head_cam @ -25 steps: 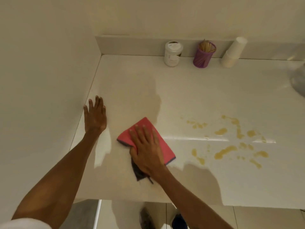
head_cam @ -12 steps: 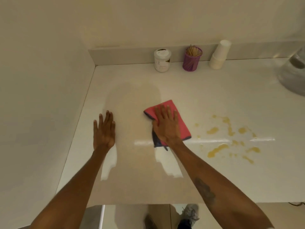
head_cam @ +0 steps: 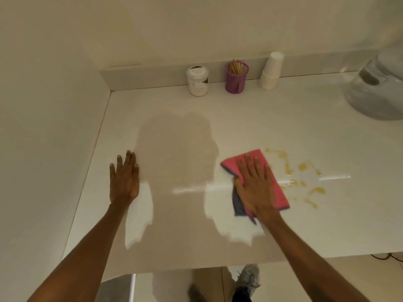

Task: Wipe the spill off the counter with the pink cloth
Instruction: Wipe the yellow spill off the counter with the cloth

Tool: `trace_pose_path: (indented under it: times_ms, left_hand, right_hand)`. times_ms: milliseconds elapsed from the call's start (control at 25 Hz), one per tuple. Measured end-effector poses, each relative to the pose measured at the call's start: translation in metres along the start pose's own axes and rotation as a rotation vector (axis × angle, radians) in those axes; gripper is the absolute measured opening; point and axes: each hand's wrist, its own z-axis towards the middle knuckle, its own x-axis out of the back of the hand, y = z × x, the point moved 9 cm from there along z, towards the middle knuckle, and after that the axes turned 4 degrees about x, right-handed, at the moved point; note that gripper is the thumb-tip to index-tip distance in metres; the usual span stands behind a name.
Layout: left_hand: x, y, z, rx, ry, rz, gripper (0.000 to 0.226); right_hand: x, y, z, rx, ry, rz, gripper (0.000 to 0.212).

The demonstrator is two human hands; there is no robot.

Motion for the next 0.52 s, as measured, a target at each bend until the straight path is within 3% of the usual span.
trace_pose_path:
  times_ms: [200, 360, 520]
  left_hand:
    - [0.0, 0.001, -0.001, -0.026, 0.018, 0.009, 0.054]
    - [0.001, 0.002, -0.001, -0.029, 0.033, 0.035, 0.053]
    - [0.001, 0.002, 0.001, -0.025, 0.028, 0.038, 0.053]
  right_hand:
    - [0.009, -0.036, 0.069, 0.076, -0.002, 0.094, 0.059]
    - [-0.004, -0.065, -0.002, 0.229, -0.001, 0.133, 0.056]
    - [-0.017, -0.014, -0.081, 0.193, -0.015, 0.043, 0.056]
